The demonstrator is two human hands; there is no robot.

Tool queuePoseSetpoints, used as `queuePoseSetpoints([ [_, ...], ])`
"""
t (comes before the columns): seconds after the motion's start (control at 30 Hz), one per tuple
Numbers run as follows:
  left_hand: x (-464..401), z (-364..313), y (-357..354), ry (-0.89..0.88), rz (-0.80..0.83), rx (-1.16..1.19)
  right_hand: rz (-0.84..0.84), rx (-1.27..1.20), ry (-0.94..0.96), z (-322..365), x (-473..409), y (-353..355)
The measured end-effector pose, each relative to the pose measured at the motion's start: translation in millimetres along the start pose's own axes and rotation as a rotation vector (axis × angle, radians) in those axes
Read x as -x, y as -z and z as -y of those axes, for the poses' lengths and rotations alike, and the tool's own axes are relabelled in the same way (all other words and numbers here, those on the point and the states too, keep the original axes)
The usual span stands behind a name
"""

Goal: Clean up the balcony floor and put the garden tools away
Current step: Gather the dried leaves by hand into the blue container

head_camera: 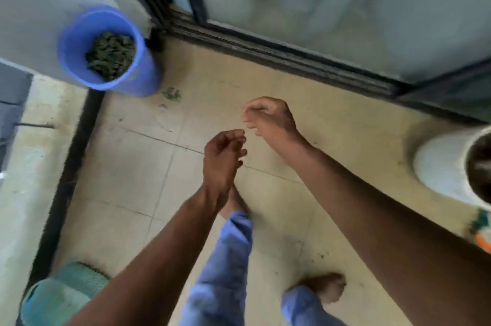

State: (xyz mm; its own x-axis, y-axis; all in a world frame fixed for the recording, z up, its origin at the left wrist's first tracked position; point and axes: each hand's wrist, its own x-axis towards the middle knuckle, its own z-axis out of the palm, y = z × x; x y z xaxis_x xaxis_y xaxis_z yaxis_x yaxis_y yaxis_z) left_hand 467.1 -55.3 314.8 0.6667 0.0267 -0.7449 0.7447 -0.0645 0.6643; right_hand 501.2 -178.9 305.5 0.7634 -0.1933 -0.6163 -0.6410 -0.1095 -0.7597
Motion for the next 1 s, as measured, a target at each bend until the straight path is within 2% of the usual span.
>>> queuePoseSetpoints([
  [0.13, 62, 43, -89, -0.002, 0.123, -0.199, -0.173, -0.089, 0.000, -75, 77, 109],
  [0.33, 186, 79, -229, -0.219, 0.525, -0.529, -0.513, -0.220, 0.107, -168, 219, 266],
  [0.47, 256, 116, -315, -0.340, 0.712, -0.692, -0.767, -0.221, 0.102, -229, 317, 355],
  [0.6, 324, 153, -399, -0.438, 0.905, -0.830, -0.971, -0.338, 0.049, -285, 395, 419],
  [0.87, 422, 235, -559, -0.459, 1.289, -1.019, -1.352, -0.589, 0.006, -374, 489, 506],
  [1.0, 454, 273, -632, -0.462, 1.417, -1.096, -1.517, -0.685, -0.032, -409, 524, 552],
])
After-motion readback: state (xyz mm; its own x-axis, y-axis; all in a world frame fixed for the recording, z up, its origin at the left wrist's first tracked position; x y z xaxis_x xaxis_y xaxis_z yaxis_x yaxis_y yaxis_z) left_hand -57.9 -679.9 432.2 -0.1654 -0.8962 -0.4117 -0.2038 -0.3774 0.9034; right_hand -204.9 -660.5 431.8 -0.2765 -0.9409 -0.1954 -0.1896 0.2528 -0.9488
